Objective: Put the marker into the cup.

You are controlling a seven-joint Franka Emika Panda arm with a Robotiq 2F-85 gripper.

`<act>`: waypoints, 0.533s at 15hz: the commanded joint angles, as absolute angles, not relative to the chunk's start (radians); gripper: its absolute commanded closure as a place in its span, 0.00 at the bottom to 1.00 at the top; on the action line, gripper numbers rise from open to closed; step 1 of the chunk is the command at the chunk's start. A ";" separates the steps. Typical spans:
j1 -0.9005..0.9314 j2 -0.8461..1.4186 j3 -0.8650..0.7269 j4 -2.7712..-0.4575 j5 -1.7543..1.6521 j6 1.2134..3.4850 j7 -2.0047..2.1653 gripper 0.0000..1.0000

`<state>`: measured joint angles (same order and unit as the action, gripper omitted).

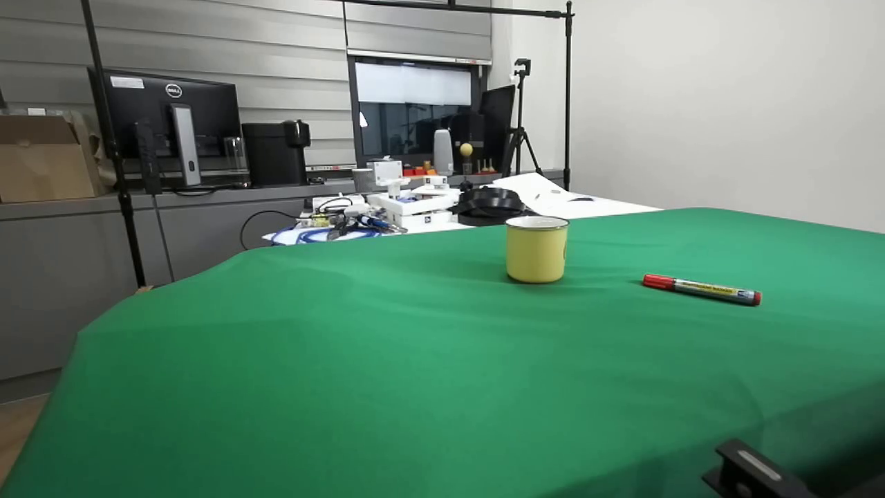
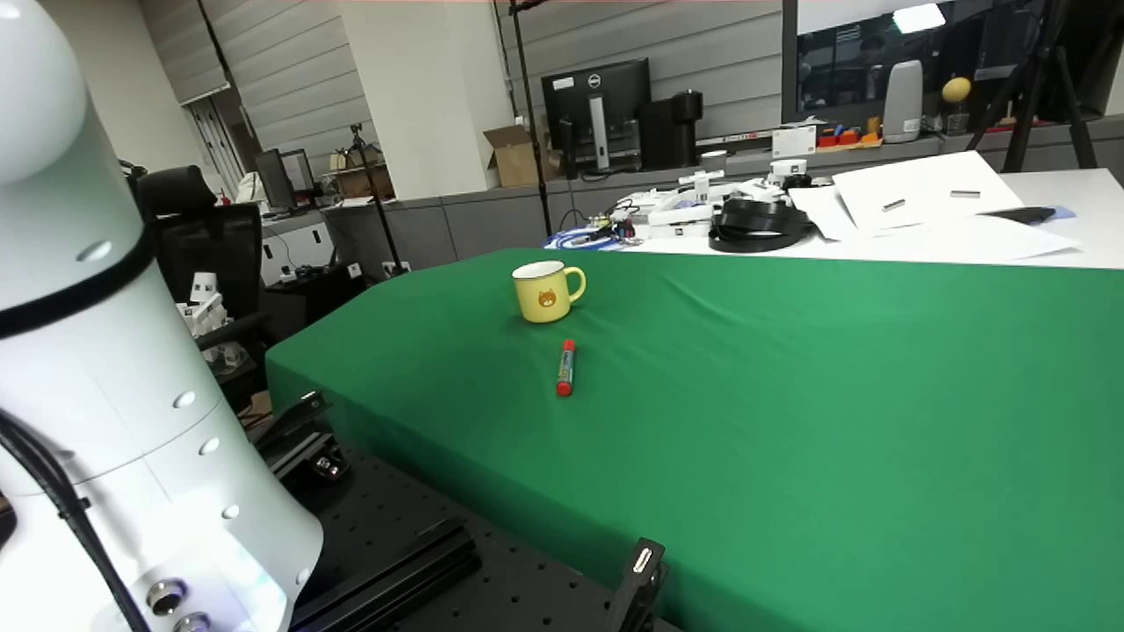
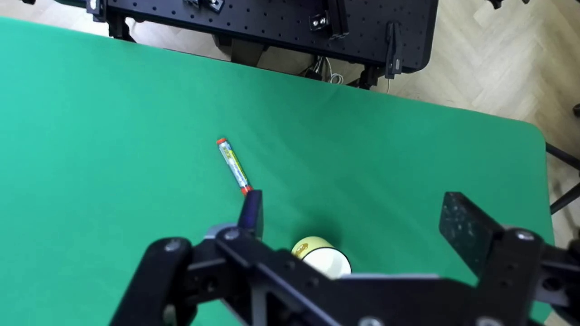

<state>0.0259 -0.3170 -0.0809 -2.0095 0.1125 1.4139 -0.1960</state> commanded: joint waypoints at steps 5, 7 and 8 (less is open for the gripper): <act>0.021 -0.253 -0.086 -2.032 0.082 1.549 -0.367 0.00; 0.026 -0.230 -0.085 -2.034 0.057 1.536 -0.492 0.00; 0.026 -0.221 -0.081 -2.037 0.031 1.535 -0.543 0.00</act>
